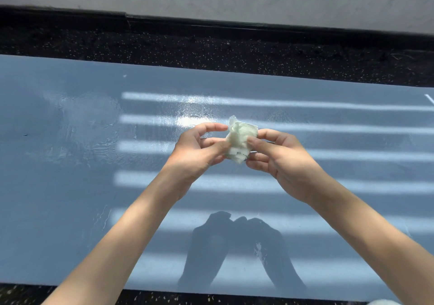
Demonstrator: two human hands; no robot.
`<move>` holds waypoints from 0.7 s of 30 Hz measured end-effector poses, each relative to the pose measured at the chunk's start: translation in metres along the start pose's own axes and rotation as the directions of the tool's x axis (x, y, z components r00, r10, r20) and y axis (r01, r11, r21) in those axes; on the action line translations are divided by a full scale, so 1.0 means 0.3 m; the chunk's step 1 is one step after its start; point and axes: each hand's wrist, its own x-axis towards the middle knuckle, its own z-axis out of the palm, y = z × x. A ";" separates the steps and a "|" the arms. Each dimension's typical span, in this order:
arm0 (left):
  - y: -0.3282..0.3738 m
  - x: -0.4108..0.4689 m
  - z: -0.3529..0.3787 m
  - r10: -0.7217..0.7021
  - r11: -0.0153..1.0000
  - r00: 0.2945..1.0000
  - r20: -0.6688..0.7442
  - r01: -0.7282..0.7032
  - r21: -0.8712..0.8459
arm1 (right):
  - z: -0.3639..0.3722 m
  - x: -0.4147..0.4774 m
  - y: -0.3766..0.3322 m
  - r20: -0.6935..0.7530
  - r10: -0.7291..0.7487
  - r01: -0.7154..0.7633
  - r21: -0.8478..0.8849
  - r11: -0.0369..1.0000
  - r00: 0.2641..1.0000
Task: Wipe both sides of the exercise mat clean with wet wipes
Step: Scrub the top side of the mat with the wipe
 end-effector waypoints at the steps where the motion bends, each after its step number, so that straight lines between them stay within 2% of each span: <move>1: 0.001 0.001 -0.001 0.006 1.000 1.000 -0.003 -0.006 -0.008 | 0.000 0.001 0.001 -0.006 -0.004 0.004 0.011 1.000 1.000; 5: -0.006 -0.004 0.000 0.057 0.998 0.998 0.032 -0.056 -0.038 | -0.004 0.005 0.011 0.003 -0.033 0.032 0.024 0.999 0.999; 9: -0.010 -0.003 0.019 0.048 0.999 0.999 -0.023 -0.048 -0.020 | 0.004 0.000 0.028 -0.002 -0.078 0.078 -0.020 0.997 0.997; 14: -0.016 -0.001 0.024 0.014 0.983 0.997 -0.081 0.001 0.186 | 0.016 -0.012 0.029 -0.025 -0.168 0.163 -0.135 0.977 0.985; 19: -0.003 0.010 0.028 -0.036 0.998 0.993 -0.115 0.043 0.055 | 0.013 0.000 0.023 -0.068 -0.106 0.102 -0.065 0.993 0.992; 21: 0.003 0.011 0.023 -0.065 0.998 0.994 -0.089 0.063 -0.031 | 0.008 0.005 0.019 -0.099 -0.077 0.075 -0.021 0.997 0.992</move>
